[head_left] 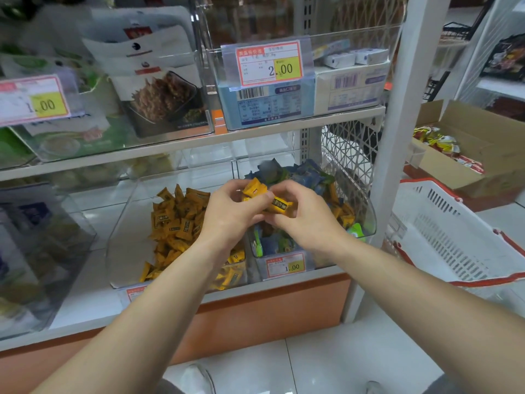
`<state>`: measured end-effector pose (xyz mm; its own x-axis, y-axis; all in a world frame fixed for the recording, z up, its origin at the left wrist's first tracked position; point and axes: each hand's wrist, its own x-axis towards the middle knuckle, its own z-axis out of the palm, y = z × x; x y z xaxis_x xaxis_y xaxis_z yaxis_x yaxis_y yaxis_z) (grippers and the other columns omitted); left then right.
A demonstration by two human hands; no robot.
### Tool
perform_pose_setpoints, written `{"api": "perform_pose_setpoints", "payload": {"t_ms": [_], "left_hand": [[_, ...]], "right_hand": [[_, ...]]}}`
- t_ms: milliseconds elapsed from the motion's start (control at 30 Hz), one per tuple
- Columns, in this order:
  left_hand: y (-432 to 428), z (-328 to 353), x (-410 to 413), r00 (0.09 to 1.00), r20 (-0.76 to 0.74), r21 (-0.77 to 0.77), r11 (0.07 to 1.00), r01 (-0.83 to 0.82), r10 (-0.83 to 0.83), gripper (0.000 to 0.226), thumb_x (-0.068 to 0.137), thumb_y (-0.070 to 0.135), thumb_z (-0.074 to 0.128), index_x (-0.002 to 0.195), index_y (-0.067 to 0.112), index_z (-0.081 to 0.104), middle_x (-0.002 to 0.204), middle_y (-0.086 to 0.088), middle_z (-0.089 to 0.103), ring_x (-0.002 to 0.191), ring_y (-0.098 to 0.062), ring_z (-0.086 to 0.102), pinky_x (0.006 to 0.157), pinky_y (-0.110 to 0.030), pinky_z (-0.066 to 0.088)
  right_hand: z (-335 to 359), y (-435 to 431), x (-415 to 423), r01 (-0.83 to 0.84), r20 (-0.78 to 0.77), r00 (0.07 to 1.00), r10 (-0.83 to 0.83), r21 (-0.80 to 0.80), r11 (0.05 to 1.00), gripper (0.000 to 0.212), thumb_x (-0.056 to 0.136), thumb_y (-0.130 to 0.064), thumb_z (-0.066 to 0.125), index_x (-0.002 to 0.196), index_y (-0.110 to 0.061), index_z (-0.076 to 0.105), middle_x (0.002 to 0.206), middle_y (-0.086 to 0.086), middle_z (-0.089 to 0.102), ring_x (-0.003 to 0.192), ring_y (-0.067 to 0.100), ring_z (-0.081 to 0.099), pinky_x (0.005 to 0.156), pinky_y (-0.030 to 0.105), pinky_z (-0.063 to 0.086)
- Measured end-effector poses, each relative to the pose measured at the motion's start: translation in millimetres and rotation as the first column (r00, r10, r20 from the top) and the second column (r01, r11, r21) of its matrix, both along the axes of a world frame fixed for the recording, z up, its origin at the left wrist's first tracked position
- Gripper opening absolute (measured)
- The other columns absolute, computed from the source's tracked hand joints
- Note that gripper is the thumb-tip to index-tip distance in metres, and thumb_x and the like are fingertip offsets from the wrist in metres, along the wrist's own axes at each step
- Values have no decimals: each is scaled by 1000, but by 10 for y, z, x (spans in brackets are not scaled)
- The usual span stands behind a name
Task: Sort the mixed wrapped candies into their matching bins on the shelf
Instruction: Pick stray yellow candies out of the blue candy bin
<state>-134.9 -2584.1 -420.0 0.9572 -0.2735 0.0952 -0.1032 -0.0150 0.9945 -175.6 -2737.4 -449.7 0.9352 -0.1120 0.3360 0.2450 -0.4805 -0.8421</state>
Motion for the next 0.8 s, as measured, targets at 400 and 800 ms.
{"api": "perform_pose_setpoints", "payload": {"t_ms": [400,800], "left_hand": [[734,-53,463,940,226,261,914,-310,255,34,74,34,85,100,24,66,91,2,73,81,-19,73,71,-33,61],[482,-162,364,797,574,733,553,-396,-190,35,87,41,65,118,25,66,108,3,70,92,-16,64,81,-33,54]], "right_hand": [[186,-487,-35,32,-91,994,-58,-263,964,51,73,-53,81,116,-36,58,108,-23,64,84,-7,65,71,11,47],[-117,-936,-170,-223,-400,917,-14,-540,812,14,89,-34,66,76,-37,66,74,-22,68,73,-10,61,65,13,43]]}}
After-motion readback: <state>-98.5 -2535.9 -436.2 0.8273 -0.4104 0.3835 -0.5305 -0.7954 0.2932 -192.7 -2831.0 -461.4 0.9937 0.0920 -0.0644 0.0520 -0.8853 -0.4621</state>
